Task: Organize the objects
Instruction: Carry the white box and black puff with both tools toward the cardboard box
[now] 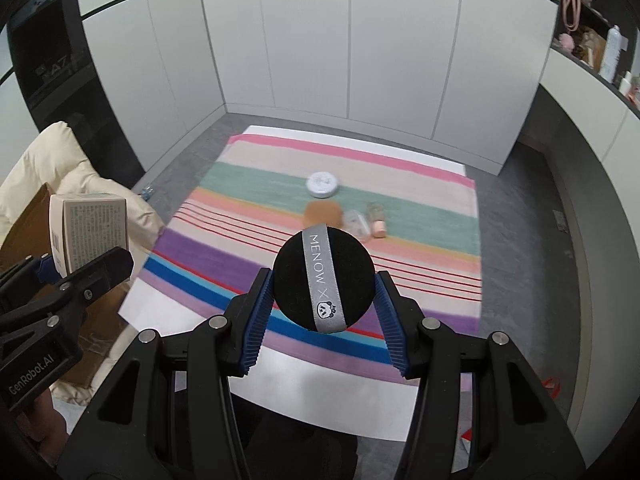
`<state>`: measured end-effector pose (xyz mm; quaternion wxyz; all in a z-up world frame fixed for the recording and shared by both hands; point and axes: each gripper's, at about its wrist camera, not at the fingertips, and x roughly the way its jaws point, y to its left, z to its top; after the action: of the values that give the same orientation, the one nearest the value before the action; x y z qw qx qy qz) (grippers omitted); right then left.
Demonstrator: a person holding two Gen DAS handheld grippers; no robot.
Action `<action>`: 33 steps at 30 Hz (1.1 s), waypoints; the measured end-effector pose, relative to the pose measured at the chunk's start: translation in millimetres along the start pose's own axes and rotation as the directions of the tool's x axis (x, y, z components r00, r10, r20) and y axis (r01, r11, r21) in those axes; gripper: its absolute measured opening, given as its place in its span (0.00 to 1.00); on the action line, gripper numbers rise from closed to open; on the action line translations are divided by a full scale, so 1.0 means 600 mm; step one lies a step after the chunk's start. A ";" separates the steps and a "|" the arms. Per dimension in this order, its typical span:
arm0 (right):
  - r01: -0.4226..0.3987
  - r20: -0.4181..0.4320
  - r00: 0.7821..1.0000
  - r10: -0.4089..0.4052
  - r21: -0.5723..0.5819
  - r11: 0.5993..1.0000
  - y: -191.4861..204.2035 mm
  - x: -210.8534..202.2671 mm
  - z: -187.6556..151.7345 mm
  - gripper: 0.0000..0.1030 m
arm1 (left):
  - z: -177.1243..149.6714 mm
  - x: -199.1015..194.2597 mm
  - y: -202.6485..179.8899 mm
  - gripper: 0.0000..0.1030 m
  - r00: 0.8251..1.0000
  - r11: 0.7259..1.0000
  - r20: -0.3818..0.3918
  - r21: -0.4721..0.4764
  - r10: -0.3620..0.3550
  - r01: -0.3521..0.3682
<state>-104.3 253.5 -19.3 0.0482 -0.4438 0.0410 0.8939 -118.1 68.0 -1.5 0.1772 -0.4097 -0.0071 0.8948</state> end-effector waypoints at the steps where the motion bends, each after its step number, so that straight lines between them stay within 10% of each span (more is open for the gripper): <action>1: -0.004 0.000 1.000 0.004 -0.003 1.000 0.008 0.002 0.002 0.51 | -0.001 -0.003 0.010 0.50 1.000 1.000 0.004 -0.006 0.008 -0.008; 33: -0.166 0.032 0.983 0.183 -0.285 0.944 0.332 0.012 0.026 0.51 | -0.050 -0.107 0.271 0.50 0.983 0.966 0.048 -0.196 0.179 -0.166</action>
<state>-145.6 58.2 -9.4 -0.0936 -0.4148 -0.0488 0.9037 -107.9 -109.0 -0.4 0.0582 -0.3946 -0.0629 0.9148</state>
